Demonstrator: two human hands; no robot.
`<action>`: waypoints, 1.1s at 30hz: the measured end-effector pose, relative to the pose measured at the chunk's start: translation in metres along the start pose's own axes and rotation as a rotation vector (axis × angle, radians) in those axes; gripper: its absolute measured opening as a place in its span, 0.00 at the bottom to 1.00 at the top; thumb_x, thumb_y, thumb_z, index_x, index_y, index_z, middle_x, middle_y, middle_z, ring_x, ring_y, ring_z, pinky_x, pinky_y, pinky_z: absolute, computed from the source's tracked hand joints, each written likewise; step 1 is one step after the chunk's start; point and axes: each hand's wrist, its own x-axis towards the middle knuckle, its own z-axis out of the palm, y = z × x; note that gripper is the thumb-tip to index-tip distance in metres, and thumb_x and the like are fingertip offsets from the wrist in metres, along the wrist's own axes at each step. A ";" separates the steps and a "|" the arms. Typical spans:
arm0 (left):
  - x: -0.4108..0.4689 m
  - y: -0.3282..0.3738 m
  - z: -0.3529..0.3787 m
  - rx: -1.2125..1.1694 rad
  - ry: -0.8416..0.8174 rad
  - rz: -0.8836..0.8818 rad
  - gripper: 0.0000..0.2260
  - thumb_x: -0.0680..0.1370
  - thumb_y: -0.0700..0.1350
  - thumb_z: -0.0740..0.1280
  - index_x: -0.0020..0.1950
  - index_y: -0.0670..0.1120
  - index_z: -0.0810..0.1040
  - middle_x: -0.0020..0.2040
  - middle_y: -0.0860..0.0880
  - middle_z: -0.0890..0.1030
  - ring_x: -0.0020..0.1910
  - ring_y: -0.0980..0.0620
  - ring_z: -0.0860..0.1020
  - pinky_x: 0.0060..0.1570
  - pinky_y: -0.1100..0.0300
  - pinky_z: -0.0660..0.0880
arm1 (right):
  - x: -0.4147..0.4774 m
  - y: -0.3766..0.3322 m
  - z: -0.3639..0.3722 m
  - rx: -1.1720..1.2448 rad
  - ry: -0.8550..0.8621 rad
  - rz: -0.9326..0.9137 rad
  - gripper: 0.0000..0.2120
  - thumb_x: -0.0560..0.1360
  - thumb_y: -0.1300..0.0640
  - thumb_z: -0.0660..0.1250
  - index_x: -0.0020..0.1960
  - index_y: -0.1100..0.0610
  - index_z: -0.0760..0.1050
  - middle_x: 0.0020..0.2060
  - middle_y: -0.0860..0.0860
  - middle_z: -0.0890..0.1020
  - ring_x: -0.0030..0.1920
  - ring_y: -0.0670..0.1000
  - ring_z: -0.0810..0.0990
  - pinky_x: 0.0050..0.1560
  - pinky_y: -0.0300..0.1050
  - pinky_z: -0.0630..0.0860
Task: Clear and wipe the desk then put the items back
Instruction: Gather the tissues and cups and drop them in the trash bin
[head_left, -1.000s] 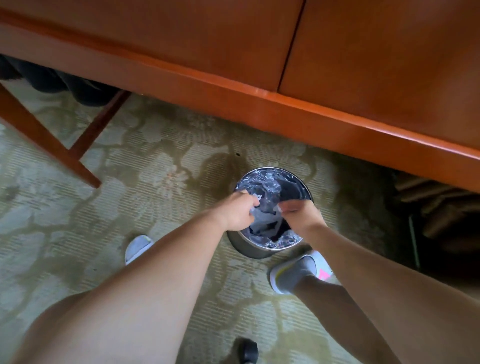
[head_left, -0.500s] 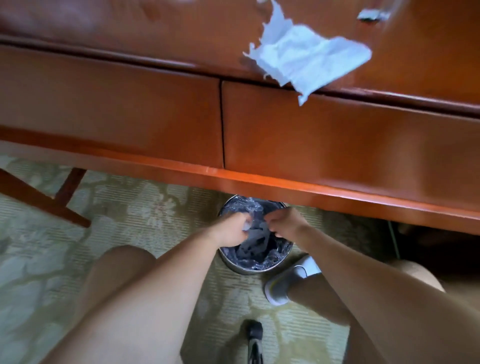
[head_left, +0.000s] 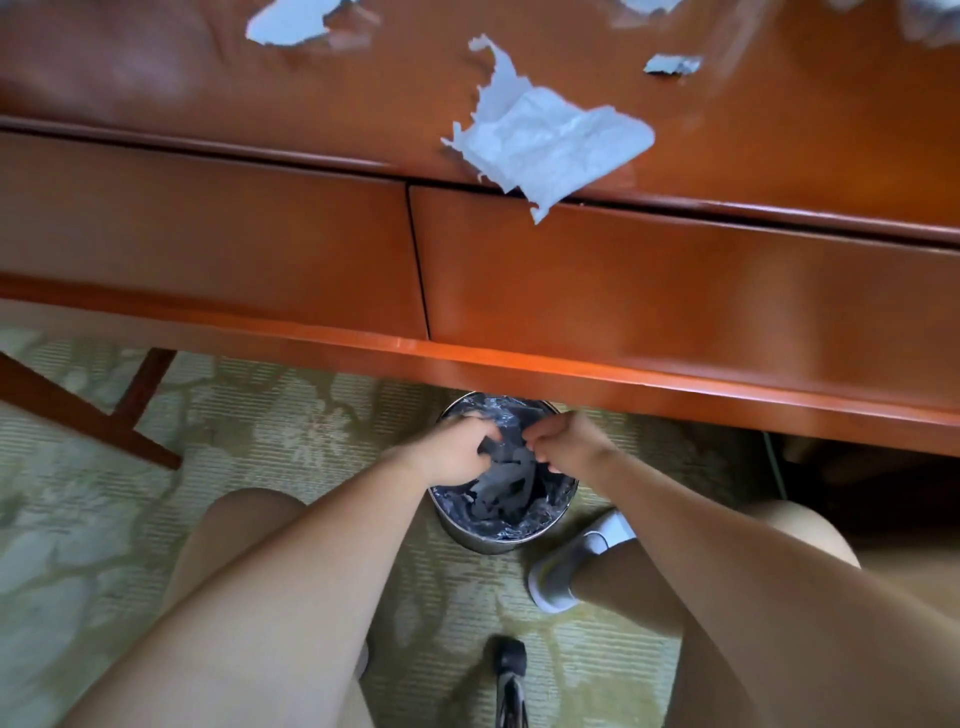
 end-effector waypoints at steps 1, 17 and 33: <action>-0.005 0.000 -0.002 0.004 0.002 -0.001 0.19 0.80 0.41 0.62 0.71 0.47 0.71 0.74 0.48 0.66 0.71 0.48 0.67 0.71 0.52 0.63 | -0.004 0.000 0.000 -0.001 -0.011 -0.008 0.16 0.77 0.69 0.56 0.56 0.63 0.80 0.57 0.58 0.81 0.60 0.59 0.78 0.62 0.54 0.74; -0.144 0.064 -0.076 0.178 0.133 0.099 0.18 0.80 0.44 0.62 0.71 0.49 0.71 0.70 0.49 0.72 0.66 0.52 0.73 0.67 0.53 0.68 | -0.119 -0.038 -0.032 -0.062 0.080 -0.313 0.10 0.74 0.63 0.66 0.51 0.55 0.83 0.40 0.46 0.81 0.44 0.49 0.76 0.42 0.35 0.72; -0.252 0.160 -0.206 0.109 0.744 0.338 0.10 0.78 0.52 0.68 0.57 0.52 0.81 0.51 0.55 0.80 0.47 0.59 0.77 0.50 0.60 0.74 | -0.265 -0.134 -0.185 0.102 0.362 -0.711 0.08 0.79 0.59 0.64 0.55 0.56 0.80 0.49 0.52 0.84 0.50 0.50 0.83 0.49 0.40 0.80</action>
